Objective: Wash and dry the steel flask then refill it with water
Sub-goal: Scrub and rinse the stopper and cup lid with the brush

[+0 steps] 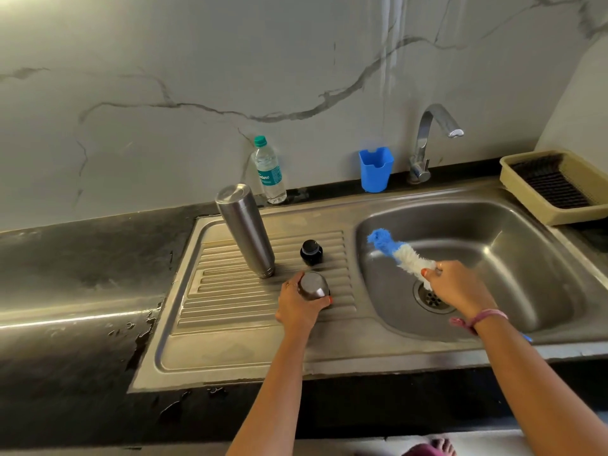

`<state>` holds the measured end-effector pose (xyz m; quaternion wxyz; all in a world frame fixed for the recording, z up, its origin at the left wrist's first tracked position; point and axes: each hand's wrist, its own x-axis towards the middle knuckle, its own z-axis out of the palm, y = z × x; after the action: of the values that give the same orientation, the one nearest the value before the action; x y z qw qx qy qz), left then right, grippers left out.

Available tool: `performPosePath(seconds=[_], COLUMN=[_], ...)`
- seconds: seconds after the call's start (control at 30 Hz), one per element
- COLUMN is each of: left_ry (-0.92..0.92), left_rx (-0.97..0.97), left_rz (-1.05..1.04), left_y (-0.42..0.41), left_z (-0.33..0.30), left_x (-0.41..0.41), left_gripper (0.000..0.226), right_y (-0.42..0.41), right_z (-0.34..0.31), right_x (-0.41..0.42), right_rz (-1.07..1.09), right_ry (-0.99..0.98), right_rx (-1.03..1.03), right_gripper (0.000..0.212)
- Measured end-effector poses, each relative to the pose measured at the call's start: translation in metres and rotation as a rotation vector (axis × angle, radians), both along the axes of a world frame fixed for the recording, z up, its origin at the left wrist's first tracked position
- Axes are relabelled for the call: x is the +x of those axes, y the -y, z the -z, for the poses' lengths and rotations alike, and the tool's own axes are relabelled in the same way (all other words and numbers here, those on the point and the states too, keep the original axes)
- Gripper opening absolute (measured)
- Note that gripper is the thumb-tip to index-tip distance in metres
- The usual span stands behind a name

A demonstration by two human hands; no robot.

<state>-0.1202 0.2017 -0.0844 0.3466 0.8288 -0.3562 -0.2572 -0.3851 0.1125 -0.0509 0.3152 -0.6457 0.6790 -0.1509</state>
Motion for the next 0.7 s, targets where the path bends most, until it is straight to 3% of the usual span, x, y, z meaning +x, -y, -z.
performPosePath(seconds=[0.2, 0.33, 0.5, 0.7], left_ry=[0.008, 0.044, 0.106, 0.161], left_rx=[-0.004, 0.042, 0.098, 0.065], left_rz=[0.003, 0.019, 0.070, 0.083], left_y=[-0.001, 0.000, 0.001, 0.006], left_z=[0.004, 0.002, -0.003, -0.014], left_x=[0.001, 0.001, 0.002, 0.001], left_gripper=[0.088, 0.088, 0.100, 0.096], right_y=[0.001, 0.004, 0.007, 0.007], right_z=[-0.002, -0.002, -0.005, -0.023], right_x=[0.007, 0.005, -0.003, -0.012], right_rz=[-0.004, -0.015, -0.017, 0.010], right_ry=[0.016, 0.013, 0.138, 0.165], right_rx=[0.028, 0.114, 0.240, -0.022], right_gripper=[0.025, 0.009, 0.032, 0.039])
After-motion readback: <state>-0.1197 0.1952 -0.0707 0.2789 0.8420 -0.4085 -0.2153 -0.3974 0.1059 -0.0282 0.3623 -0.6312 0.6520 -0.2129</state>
